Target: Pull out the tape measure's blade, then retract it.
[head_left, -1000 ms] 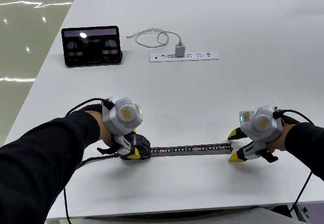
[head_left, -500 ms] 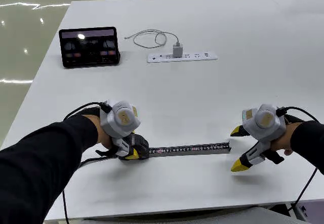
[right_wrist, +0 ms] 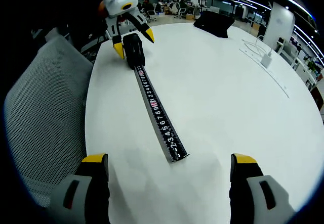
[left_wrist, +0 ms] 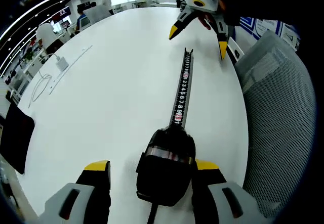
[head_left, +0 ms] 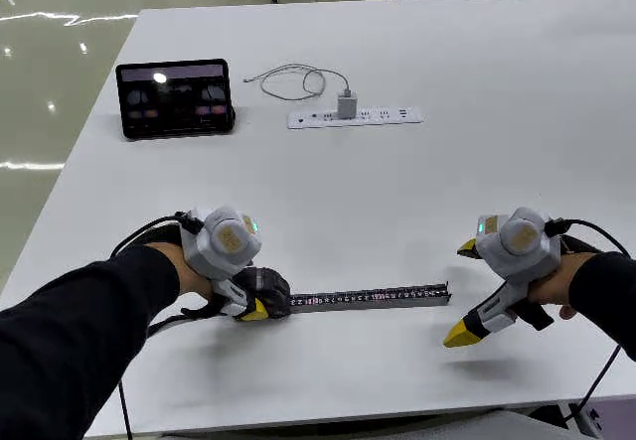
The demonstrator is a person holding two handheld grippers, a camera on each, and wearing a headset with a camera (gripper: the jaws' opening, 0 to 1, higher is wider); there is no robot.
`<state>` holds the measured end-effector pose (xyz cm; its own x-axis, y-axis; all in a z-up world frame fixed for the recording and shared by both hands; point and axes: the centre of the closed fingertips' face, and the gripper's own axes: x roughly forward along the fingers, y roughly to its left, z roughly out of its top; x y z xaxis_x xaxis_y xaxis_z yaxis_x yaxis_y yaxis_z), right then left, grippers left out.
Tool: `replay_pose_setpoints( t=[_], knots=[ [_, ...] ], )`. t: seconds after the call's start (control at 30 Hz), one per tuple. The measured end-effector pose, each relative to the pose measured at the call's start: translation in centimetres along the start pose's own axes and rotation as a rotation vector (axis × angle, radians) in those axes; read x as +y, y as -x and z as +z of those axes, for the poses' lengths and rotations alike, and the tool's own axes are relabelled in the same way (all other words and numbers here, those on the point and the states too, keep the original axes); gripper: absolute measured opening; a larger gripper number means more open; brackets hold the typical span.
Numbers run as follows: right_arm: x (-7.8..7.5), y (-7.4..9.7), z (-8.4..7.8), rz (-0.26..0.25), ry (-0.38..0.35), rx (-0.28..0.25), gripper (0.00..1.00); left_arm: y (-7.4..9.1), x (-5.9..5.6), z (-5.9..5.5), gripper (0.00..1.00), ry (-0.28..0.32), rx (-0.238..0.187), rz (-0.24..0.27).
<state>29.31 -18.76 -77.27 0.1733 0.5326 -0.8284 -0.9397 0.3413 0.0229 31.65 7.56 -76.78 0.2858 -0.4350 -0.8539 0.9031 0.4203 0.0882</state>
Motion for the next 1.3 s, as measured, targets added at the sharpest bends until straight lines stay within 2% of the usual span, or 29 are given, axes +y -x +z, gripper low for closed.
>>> replay_pose_setpoints(
  t=[0.03, 0.07, 0.17, 0.2, 0.27, 0.33, 0.37, 0.4, 0.43, 0.47, 0.53, 0.6, 0.7, 0.73, 0.83, 0.87, 0.9, 1.0, 1.1, 1.17, 1.2, 1.3],
  knots=[
    [0.2, 0.1, 0.0, -0.006, -0.007, -0.005, 0.96, 0.3, 0.8, 0.3, 0.67, 0.028, -0.040, 0.045],
    [0.3, 0.2, 0.0, -0.006, -0.009, -0.010, 0.98, 0.5, 1.1, 0.5, 0.74, 0.042, -0.062, 0.063],
    [0.8, 0.3, -0.3, -0.005, -0.018, -0.021, 0.99, 1.4, 1.9, 0.0, 0.80, 0.095, -0.085, 0.114],
    [1.0, 0.3, -0.4, -0.007, -0.022, -0.022, 1.00, 1.5, 1.6, -0.2, 0.84, 0.129, -0.095, 0.093],
    [1.1, 0.4, -0.5, -0.014, -0.032, -0.033, 1.00, 1.9, 1.5, -0.7, 0.91, 0.181, -0.102, 0.094],
    [0.7, 0.6, -0.6, -0.025, -0.051, -0.051, 1.00, 2.1, 1.5, -1.0, 0.96, 0.203, -0.113, 0.096],
    [0.9, 0.7, -0.2, -0.039, -0.103, -0.081, 1.00, 2.3, 1.8, -1.3, 1.00, 0.230, -0.127, 0.117],
    [0.9, 0.8, 0.1, -0.044, -0.118, -0.101, 1.00, 2.4, 1.5, -1.6, 1.00, 0.247, -0.125, 0.103],
    [0.9, 1.0, 0.3, -0.056, -0.125, -0.126, 1.00, 2.6, 1.1, -2.0, 1.00, 0.295, -0.124, 0.092],
    [1.0, 1.2, 0.3, -0.078, -0.127, -0.137, 1.00, 2.9, 0.8, -2.1, 1.00, 0.326, -0.148, 0.096],
    [1.0, 1.6, -0.1, -0.107, -0.136, -0.157, 1.00, 3.5, 0.9, -2.7, 1.00, 0.353, -0.177, 0.117],
    [1.0, 1.8, -0.7, -0.123, -0.155, -0.166, 1.00, 4.1, 0.6, -3.3, 1.00, 0.373, -0.206, 0.125],
    [1.4, 2.1, -1.6, -0.139, -0.180, -0.177, 1.00, 5.0, 0.7, -4.5, 1.00, 0.394, -0.218, 0.173],
    [1.5, 2.3, -1.7, -0.139, -0.188, -0.183, 1.00, 5.3, 0.6, -4.6, 1.00, 0.404, -0.228, 0.174],
    [2.1, 2.9, -2.0, -0.143, -0.210, -0.224, 1.00, 6.6, 0.5, -4.2, 1.00, 0.435, -0.318, 0.201],
    [2.3, 3.2, -2.1, -0.156, -0.203, -0.236, 1.00, 7.1, 0.1, -4.7, 1.00, 0.457, -0.311, 0.204],
    [2.4, 3.4, -2.2, -0.165, -0.200, -0.242, 1.00, 7.2, -0.5, -4.7, 1.00, 0.496, -0.319, 0.176],
    [2.5, 4.2, -2.7, -0.197, -0.209, -0.247, 1.00, 7.9, -0.5, -5.6, 1.00, 0.471, -0.327, 0.223],
    [2.6, 5.0, -2.9, -0.219, -0.208, -0.267, 1.00, 8.6, -1.0, -6.0, 1.00, 0.502, -0.348, 0.224],
    [2.5, 5.8, -3.1, -0.237, -0.233, -0.285, 1.00, 8.9, -1.0, -6.6, 1.00, 0.511, -0.347, 0.234],
    [2.6, 6.1, -3.3, -0.242, -0.238, -0.295, 1.00, 9.2, -1.4, -6.8, 1.00, 0.518, -0.349, 0.239],
    [2.6, 6.7, -4.3, -0.257, -0.251, -0.290, 1.00, 9.7, -1.7, -7.0, 1.00, 0.527, -0.356, 0.238]
  ],
)
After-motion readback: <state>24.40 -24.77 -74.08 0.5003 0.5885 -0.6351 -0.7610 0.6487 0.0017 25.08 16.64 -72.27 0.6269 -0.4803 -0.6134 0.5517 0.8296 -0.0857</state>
